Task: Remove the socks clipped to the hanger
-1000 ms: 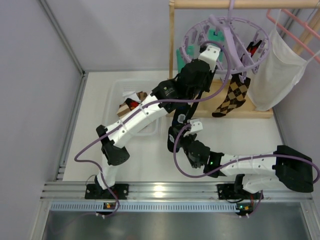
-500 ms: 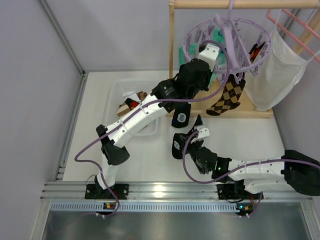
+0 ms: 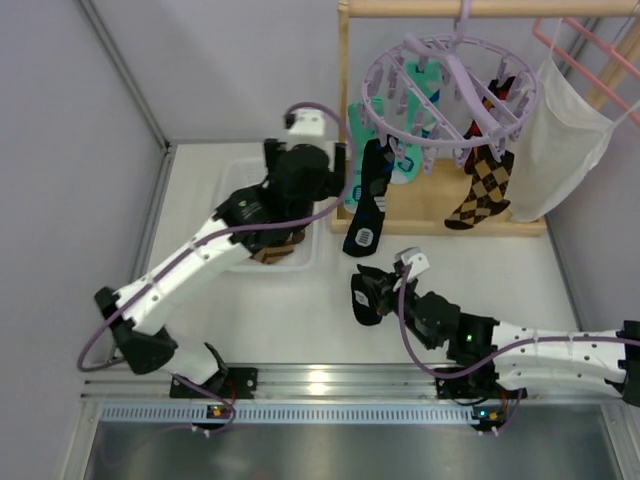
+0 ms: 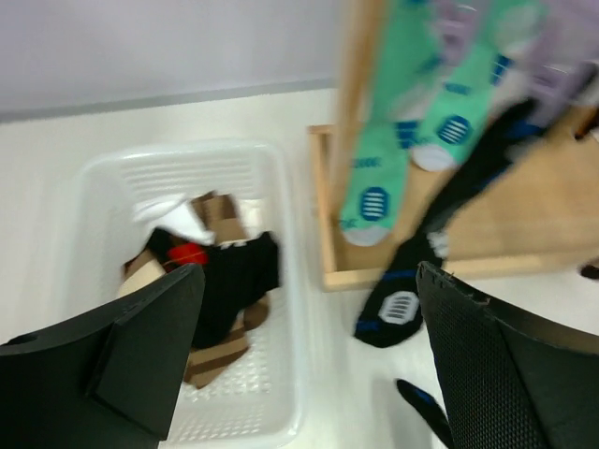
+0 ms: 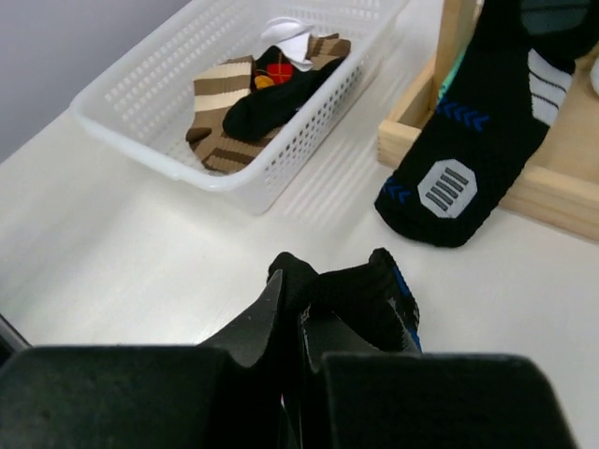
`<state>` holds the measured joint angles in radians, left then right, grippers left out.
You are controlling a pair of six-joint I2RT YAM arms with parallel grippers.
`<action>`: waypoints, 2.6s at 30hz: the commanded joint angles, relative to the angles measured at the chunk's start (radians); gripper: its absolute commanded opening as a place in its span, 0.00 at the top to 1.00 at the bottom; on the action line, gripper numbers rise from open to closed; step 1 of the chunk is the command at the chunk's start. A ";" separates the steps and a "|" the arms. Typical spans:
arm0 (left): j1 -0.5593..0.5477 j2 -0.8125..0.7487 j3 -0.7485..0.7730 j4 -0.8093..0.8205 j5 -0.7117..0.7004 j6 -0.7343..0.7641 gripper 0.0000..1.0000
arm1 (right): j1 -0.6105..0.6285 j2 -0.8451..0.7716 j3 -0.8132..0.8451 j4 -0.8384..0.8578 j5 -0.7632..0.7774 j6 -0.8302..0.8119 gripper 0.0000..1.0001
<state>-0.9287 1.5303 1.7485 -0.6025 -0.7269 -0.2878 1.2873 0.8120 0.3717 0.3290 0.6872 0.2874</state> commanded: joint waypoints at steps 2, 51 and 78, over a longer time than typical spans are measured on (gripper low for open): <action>0.140 -0.298 -0.173 -0.073 -0.042 -0.166 0.02 | 0.012 0.013 0.189 -0.160 -0.119 -0.138 1.00; 0.452 -0.947 -0.814 -0.201 0.293 -0.168 0.02 | -0.630 -0.243 0.492 -0.855 0.030 -0.045 0.01; 0.407 -0.992 -0.830 -0.187 0.325 -0.166 0.02 | -1.322 0.167 0.378 -0.130 -1.081 -0.490 0.06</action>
<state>-0.5175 0.5404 0.9264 -0.8444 -0.4129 -0.4480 0.0326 0.9642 0.7616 0.0174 -0.2096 -0.2089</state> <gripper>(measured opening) 0.984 0.966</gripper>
